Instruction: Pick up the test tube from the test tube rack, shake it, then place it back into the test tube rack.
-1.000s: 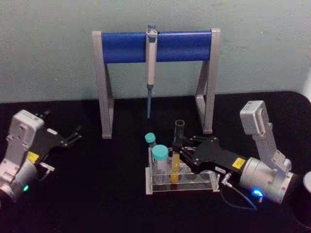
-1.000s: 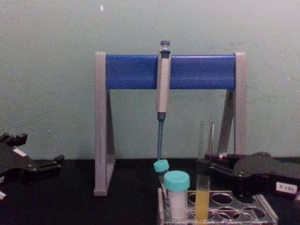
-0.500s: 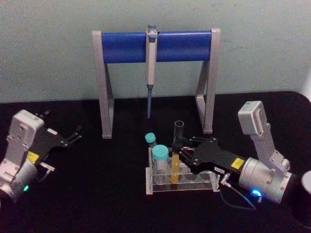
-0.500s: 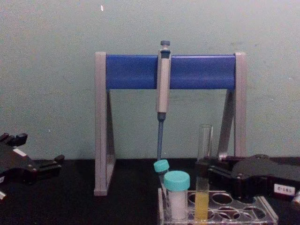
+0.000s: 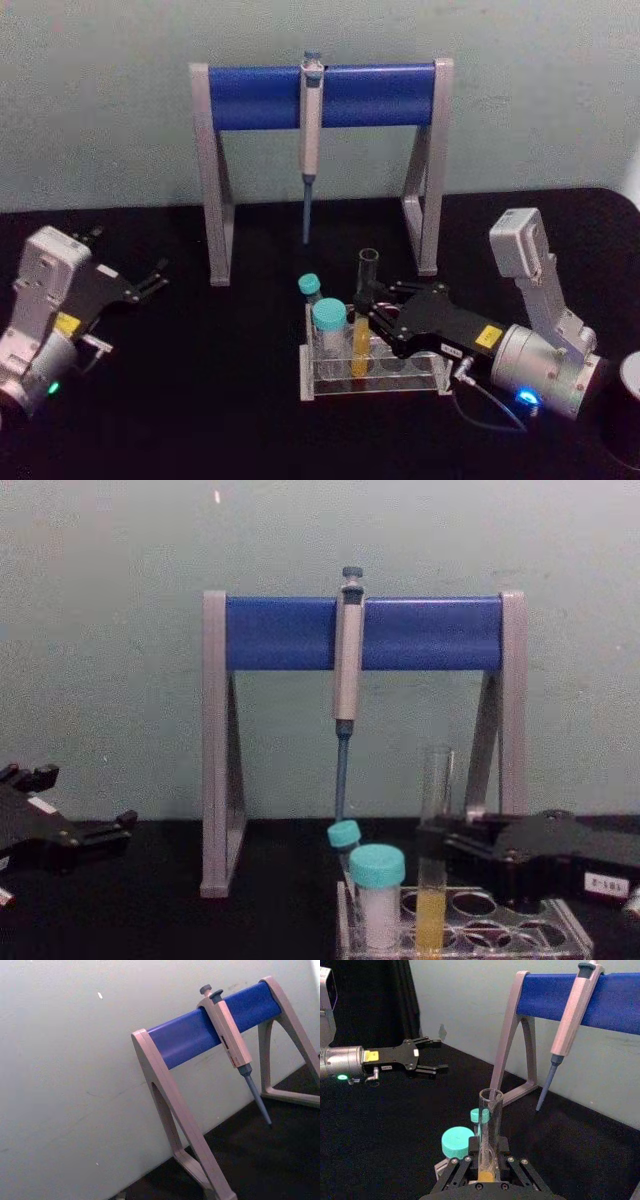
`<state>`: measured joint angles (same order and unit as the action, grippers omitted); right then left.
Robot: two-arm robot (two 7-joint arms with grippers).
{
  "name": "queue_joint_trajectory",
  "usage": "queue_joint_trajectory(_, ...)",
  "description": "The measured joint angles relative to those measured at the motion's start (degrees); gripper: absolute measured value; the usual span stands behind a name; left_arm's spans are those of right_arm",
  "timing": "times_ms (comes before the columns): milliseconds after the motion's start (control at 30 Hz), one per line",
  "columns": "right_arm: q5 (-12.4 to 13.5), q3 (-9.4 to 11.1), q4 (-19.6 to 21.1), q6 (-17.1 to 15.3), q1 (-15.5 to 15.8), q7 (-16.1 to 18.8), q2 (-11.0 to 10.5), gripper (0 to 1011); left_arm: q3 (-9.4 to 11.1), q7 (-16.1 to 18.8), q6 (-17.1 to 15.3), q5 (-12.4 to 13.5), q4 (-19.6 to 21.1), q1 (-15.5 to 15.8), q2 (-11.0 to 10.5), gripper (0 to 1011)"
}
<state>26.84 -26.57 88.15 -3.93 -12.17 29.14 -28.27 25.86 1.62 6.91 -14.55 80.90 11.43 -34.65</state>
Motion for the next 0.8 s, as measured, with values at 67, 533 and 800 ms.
queue_joint_trajectory(67,0.0,0.0,0.01,0.01,0.01,0.0,-0.02,228,0.0,0.0,0.0,0.0,0.0,0.0,0.0,1001)
queue_joint_trajectory(533,0.01,0.02,0.08,0.05,0.08,0.0,-0.05,603,0.0,0.0,0.0,0.0,0.0,0.0,0.0,1001)
queue_joint_trajectory(800,0.03,0.02,0.1,0.05,0.08,0.0,-0.06,852,0.0,0.0,0.0,0.0,-0.01,0.0,0.0,1001)
